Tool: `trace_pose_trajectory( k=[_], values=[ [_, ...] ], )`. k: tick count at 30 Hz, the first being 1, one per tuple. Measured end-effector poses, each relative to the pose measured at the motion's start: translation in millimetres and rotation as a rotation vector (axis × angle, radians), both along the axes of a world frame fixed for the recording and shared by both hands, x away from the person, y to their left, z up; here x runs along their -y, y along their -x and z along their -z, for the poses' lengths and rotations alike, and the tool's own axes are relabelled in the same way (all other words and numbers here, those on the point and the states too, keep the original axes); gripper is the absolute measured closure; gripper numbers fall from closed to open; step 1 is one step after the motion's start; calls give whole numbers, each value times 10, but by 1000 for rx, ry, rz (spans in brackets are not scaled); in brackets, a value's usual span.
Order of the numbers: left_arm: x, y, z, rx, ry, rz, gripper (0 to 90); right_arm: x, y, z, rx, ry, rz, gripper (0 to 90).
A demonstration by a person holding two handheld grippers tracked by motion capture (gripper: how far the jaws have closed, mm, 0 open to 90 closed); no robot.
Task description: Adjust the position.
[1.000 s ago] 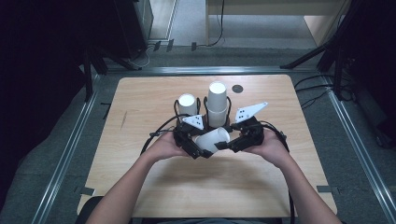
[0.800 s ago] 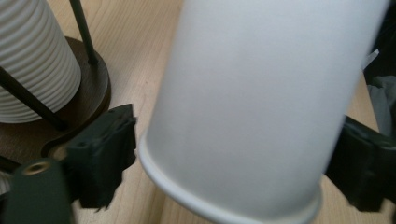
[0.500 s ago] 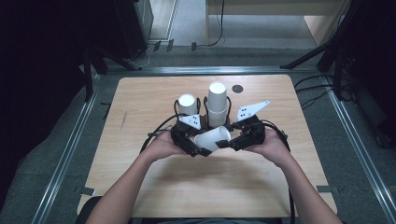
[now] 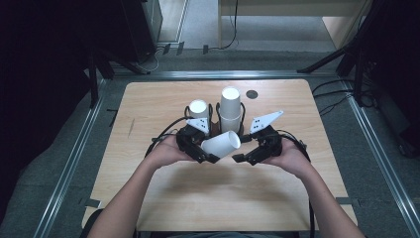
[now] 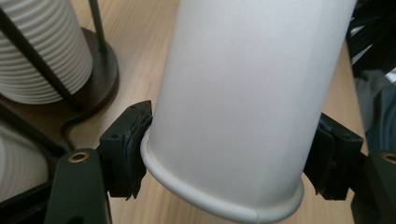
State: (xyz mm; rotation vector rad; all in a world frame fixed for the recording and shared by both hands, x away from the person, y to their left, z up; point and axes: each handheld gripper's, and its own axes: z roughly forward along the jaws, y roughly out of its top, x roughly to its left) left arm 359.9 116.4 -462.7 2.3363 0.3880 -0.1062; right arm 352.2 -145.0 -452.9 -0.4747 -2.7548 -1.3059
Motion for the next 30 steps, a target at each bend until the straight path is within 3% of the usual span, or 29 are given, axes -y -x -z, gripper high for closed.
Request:
trace_pose_trajectory(
  k=[8,13,21,23,25,30],
  values=[
    [-36,-6,-102,32,-64,-3,261,-13,-2,52,-6,39,2,252],
    [-63,-36,-142,31,-108,-11,260,-36,-2,98,2,75,-6,252],
    [-9,-58,-153,56,-199,9,260,-70,2,137,20,108,-13,252],
    [0,-61,-151,54,-206,7,260,-72,2,141,22,112,-15,252],
    [29,-69,-141,62,-255,15,260,-76,4,151,29,121,-16,252],
    [75,-68,-108,57,-297,28,259,-88,4,169,38,134,-20,252]
  ],
)
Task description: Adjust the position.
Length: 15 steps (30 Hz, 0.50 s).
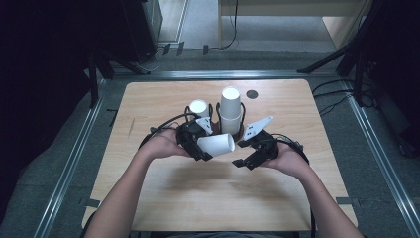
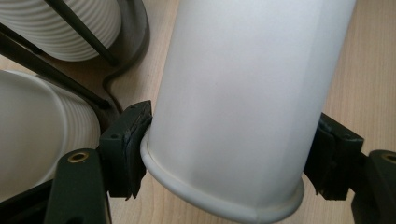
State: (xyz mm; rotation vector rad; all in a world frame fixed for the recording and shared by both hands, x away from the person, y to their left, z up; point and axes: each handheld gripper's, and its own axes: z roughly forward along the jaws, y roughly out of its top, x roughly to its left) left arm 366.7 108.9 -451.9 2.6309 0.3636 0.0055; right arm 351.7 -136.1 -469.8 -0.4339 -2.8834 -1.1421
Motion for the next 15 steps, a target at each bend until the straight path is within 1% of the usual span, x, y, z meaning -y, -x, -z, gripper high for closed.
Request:
trace_pose_trajectory(
  k=[4,7,9,13,14,15],
  values=[
    [30,-4,34,-15,-26,2,259,-14,4,11,11,9,-4,252],
    [43,-3,50,-21,-38,-1,260,-19,8,13,6,11,-3,252],
    [65,-5,70,-24,-55,7,260,-23,5,19,9,13,-3,252],
    [104,3,101,-32,-71,15,259,-30,0,27,11,14,-4,252],
    [137,12,127,-31,-88,27,259,-40,-1,34,8,15,-5,252],
    [155,20,140,-31,-96,27,259,-44,-2,37,10,16,-6,252]
  ],
)
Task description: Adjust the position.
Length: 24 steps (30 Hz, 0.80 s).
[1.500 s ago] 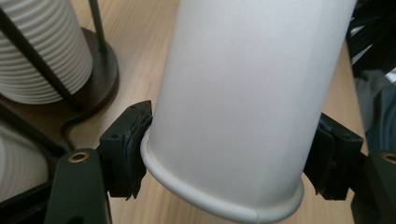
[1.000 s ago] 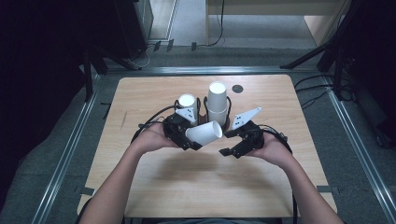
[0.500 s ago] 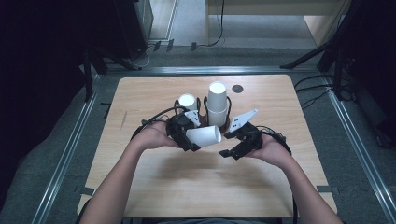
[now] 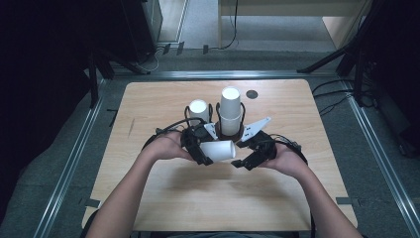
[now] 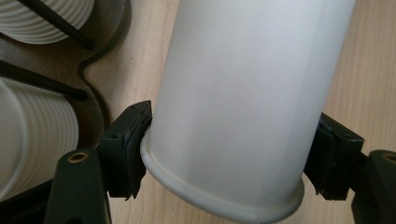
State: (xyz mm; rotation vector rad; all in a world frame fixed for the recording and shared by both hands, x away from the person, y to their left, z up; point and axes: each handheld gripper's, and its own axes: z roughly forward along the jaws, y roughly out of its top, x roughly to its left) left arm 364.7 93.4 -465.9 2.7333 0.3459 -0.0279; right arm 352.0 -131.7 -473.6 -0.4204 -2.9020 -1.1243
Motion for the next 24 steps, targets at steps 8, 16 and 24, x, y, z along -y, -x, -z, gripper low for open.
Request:
trace_pose_trajectory(
  k=[8,16,24],
  values=[
    [113,45,36,0,-35,41,257,-66,5,27,-4,3,-18,252],
    [189,80,51,-5,-31,65,255,-150,30,48,-7,8,-45,252],
    [211,94,46,-3,-27,87,246,-188,55,48,0,3,-86,330]
  ],
)
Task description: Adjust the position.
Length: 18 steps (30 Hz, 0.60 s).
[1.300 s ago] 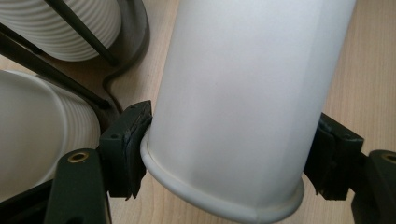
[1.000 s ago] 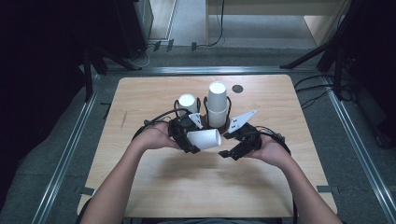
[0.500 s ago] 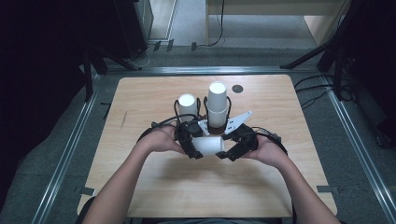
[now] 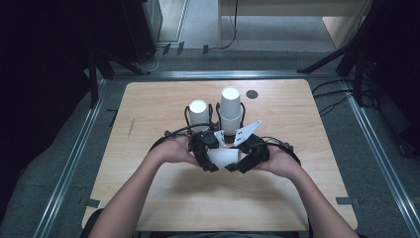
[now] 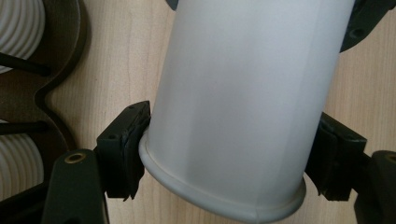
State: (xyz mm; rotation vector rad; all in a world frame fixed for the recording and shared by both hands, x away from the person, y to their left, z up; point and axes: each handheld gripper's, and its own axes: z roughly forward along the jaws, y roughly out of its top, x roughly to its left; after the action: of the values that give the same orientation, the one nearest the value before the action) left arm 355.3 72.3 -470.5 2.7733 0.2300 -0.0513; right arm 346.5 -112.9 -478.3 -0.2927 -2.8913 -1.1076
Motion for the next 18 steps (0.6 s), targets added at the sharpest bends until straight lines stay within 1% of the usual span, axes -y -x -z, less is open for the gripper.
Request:
trace_pose_trajectory(
  k=[4,5,6,7,8,9,10,11,12,13,14,15,16,17,18],
  values=[
    [0,10,10,-7,8,-4,230,6,-3,-12,-11,1,-13,334],
    [-2,13,12,4,12,0,224,6,-3,-12,-12,3,-15,334],
    [-6,16,17,7,23,-2,216,7,0,-15,-5,4,-12,333],
    [-6,16,17,7,23,-2,211,7,0,-15,-5,4,-12,333],
    [-20,18,21,6,46,-6,192,18,0,-27,-6,2,-12,332],
    [-26,17,20,14,50,-7,160,24,-2,-33,-2,1,-12,332],
    [-32,21,24,18,64,-19,128,31,-2,-39,-2,-2,-10,332],
    [-32,21,24,18,64,-19,119,31,-2,-39,-2,-2,-10,332],
    [-55,14,17,20,89,-28,107,52,-5,-54,-3,-4,-2,331],
    [-68,14,12,14,103,-32,92,62,-7,-60,-8,-4,0,332],
    [-68,14,12,14,103,-32,92,62,-7,-60,-8,-4,0,332],
    [-99,10,1,21,128,-35,92,82,-16,-66,2,-11,5,331],
    [-114,11,-1,18,142,-35,92,88,-15,-69,-2,-11,4,331],
    [-114,11,-1,18,142,-35,92,88,-15,-69,-2,-11,4,331],
    [-139,14,-5,11,170,-40,92,103,-20,-75,0,-17,5,331]
  ],
)
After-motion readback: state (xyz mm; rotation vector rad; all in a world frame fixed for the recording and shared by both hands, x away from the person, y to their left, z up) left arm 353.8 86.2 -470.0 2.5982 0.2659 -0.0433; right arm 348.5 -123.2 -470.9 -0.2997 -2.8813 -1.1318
